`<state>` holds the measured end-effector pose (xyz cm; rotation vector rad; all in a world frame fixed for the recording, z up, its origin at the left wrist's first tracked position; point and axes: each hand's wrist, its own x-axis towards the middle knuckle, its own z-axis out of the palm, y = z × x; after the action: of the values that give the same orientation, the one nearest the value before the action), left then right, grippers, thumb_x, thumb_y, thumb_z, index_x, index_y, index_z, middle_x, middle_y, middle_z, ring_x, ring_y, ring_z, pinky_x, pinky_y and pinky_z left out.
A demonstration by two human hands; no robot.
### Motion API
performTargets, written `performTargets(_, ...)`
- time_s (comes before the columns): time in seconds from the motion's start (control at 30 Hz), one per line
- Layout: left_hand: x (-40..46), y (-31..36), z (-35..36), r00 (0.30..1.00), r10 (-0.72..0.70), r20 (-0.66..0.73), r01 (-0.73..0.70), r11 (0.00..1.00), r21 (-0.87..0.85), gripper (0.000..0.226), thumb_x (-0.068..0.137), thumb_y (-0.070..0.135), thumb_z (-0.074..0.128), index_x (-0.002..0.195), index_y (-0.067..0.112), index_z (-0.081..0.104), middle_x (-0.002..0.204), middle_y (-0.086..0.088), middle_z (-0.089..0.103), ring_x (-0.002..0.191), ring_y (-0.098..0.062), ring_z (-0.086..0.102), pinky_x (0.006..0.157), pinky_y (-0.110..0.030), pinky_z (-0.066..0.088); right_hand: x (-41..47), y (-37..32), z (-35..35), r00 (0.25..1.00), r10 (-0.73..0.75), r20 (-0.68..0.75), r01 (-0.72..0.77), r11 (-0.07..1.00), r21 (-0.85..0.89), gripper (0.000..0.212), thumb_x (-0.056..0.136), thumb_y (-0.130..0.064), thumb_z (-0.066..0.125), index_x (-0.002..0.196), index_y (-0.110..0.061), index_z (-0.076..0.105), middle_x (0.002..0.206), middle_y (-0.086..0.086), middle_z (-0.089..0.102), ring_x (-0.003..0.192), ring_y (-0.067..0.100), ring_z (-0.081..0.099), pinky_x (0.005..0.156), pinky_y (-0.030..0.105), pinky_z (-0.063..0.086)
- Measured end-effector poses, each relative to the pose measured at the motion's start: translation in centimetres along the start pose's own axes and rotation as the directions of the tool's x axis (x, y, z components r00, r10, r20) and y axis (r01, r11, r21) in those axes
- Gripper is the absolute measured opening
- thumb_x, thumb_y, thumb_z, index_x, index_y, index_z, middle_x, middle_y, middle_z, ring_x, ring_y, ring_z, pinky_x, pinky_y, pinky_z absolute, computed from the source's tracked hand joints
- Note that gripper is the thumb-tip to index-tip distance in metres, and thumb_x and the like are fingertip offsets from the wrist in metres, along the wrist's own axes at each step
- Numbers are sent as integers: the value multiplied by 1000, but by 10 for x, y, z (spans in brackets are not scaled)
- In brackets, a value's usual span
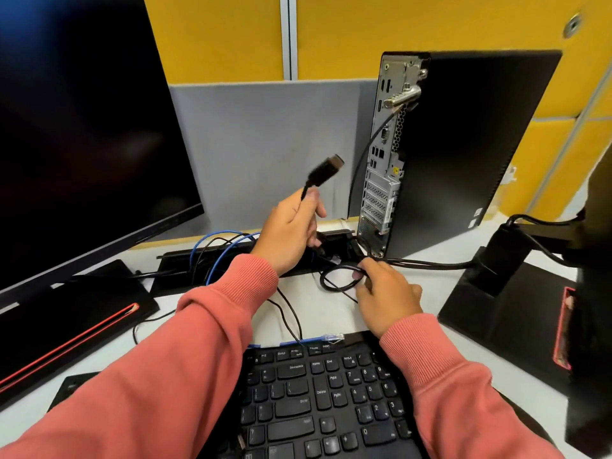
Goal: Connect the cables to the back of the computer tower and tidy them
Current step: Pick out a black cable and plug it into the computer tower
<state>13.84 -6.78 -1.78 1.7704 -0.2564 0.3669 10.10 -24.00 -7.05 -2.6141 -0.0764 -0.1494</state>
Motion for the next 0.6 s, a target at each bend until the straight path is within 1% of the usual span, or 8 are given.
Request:
performTargets(0.1, -7, 5, -3, 996, -49, 73, 38, 989, 146, 41, 93, 56, 42, 92, 17, 56, 55, 12, 39, 56, -15, 38, 65, -38, 46, 1, 5, 4, 998, 61, 0, -60, 986, 157, 16, 98, -20, 51, 85, -21, 59, 89, -4, 50, 94, 23, 50, 84, 40, 37)
performTargets(0.2, -17, 12, -7, 988, -58, 145, 33, 984, 173, 46, 92, 65, 35, 98, 25, 57, 65, 12, 38, 66, -17, 35, 73, -41, 41, 1, 5, 1, 994, 108, 27, -110, 983, 145, 16, 98, -22, 49, 94, -24, 64, 98, -5, 54, 104, 22, 50, 87, 38, 30)
performTargets(0.27, -22, 13, -9, 987, -5, 164, -29, 978, 205, 42, 98, 59, 34, 99, 25, 58, 70, 10, 39, 69, -16, 36, 74, -40, 39, -1, 3, -1, 995, 104, -2, -103, 984, 148, 18, 96, -21, 49, 100, -31, 64, 103, -8, 54, 111, 20, 49, 92, 39, 25)
performTargets(0.33, -26, 13, -9, 983, 79, 167, -111, 975, 193, 32, 103, 45, 39, 100, 20, 60, 72, 6, 42, 70, -13, 39, 72, -37, 36, -2, 0, -5, 994, 93, -58, -79, 975, 209, 24, 95, -22, 51, 109, -37, 65, 110, -13, 54, 119, 16, 47, 103, 40, 21)
performTargets(0.43, -28, 13, -9, 979, 132, 153, -153, 979, 138, 24, 107, 31, 42, 108, 23, 65, 72, -7, 44, 71, -23, 45, 73, -38, 40, -3, -7, -13, 977, 34, -210, 38, 943, 330, 28, 95, -24, 58, 117, -41, 63, 115, -18, 55, 123, 10, 48, 110, 41, 22)
performTargets(0.47, -30, 14, -9, 978, 142, 150, -162, 978, 133, 24, 109, 28, 42, 113, 25, 65, 73, -11, 47, 74, -26, 49, 75, -38, 43, -4, -11, -17, 965, -7, -264, 120, 902, 415, 29, 95, -23, 61, 118, -41, 63, 114, -18, 57, 120, 8, 51, 110, 43, 28)
performTargets(0.53, -34, 15, -9, 974, 164, 155, -183, 977, 114, 28, 111, 22, 40, 122, 27, 64, 77, -13, 53, 81, -30, 55, 84, -40, 47, -6, -22, -26, 937, -85, -340, 286, 745, 603, 34, 94, -16, 65, 122, -36, 65, 115, -15, 60, 115, 3, 57, 106, 36, 44)
performTargets(0.6, -36, 16, -8, 973, 173, 156, -187, 979, 85, 30, 110, 22, 39, 127, 29, 63, 80, -13, 58, 85, -32, 59, 91, -47, 48, -9, -34, -36, 913, -142, -382, 381, 630, 676, 33, 94, -12, 66, 122, -28, 66, 115, -9, 65, 111, 7, 62, 97, 30, 51)
